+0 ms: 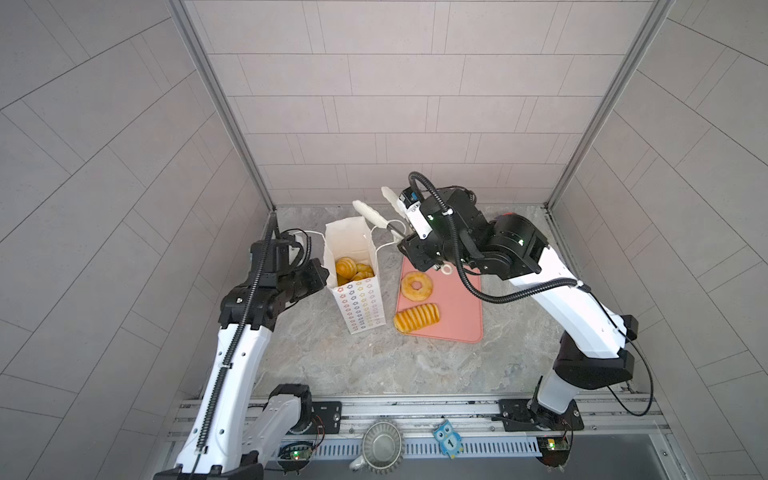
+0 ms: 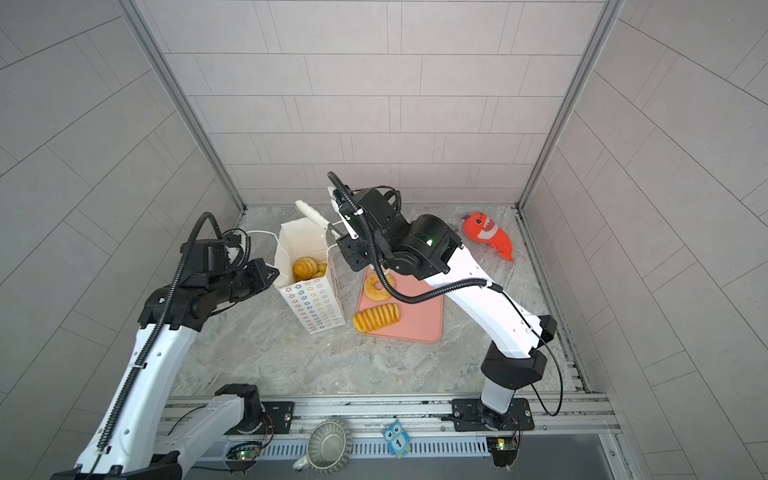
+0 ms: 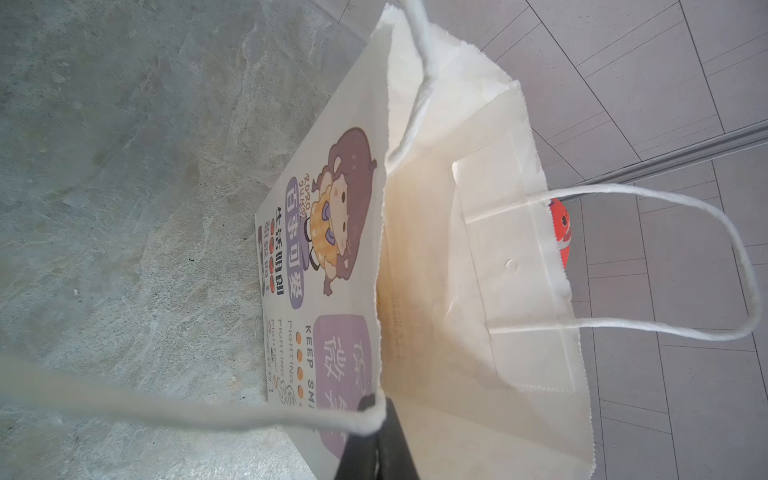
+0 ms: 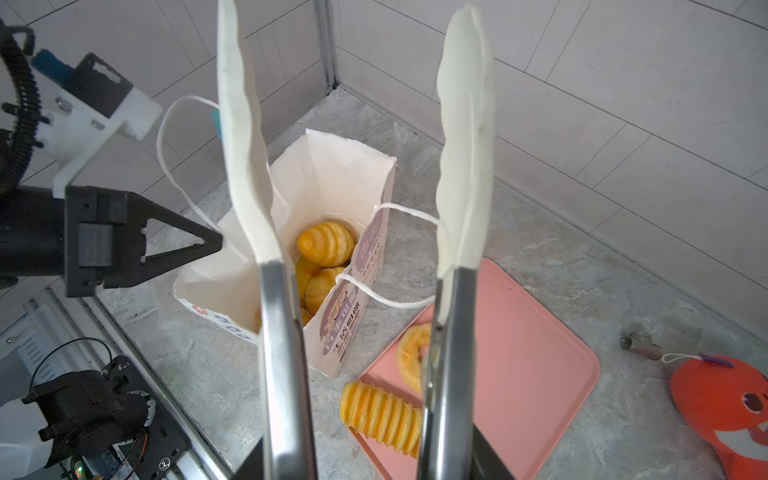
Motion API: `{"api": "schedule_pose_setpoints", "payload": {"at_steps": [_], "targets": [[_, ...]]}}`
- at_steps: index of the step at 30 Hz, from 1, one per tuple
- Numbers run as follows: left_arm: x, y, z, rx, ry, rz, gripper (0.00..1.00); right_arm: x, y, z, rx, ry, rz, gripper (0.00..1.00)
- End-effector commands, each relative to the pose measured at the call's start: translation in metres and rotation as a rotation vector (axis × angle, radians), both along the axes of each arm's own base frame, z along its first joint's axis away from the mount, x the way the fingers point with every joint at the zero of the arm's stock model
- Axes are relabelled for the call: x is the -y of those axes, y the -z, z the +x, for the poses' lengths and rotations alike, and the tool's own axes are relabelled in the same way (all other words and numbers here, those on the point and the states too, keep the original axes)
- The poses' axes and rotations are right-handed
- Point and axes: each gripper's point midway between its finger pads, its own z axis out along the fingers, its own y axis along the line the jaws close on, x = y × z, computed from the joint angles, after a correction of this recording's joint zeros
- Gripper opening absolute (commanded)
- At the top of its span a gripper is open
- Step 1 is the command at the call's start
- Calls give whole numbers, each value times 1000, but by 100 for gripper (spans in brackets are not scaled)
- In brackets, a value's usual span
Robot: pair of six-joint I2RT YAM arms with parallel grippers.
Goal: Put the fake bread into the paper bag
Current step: 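Raise the empty tong out of the bag and swing it back, then lower the open tong over the spiral bread on the tray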
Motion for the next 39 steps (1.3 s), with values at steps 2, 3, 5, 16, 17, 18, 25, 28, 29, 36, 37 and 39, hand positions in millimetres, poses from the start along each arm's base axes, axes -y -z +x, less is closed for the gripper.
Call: {"api": "schedule_pose_setpoints", "payload": {"at_steps": [2, 3, 5, 16, 17, 18, 25, 28, 29, 36, 37, 39], "targets": [[0, -13, 0, 35, -4, -10, 5, 39, -21, 4, 42, 65, 32, 51], [0, -13, 0, 34, -5, -10, 5, 43, -21, 6, 40, 75, 35, 51], [0, -12, 0, 35, -3, -10, 5, 55, -19, 10, 30, 100, 45, 51], [1, -14, 1, 36, 0, -13, 5, 113, 15, 26, -71, 226, 91, 51], [1, -14, 1, 36, 0, -13, 5, 117, 23, 27, -91, 235, 98, 50], [1, -13, 1, 35, 0, -13, 5, 119, 29, 28, -108, 240, 104, 50], [1, -13, 2, 35, 4, -12, 5, 127, 85, 28, -228, 263, 82, 50], [1, -12, 3, 32, 5, -12, 5, 128, 107, 27, -274, 268, 56, 49], [1, -12, 3, 32, 5, -13, 5, 129, 114, 26, -289, 270, 46, 49], [2, -12, 3, 33, 8, -14, 5, 129, 163, 21, -384, 271, -15, 48], [2, -11, 4, 32, 7, -14, 5, 129, 169, 21, -395, 271, -23, 48], [2, -11, 3, 31, 8, -14, 5, 129, 180, 20, -414, 271, -35, 48]]}}
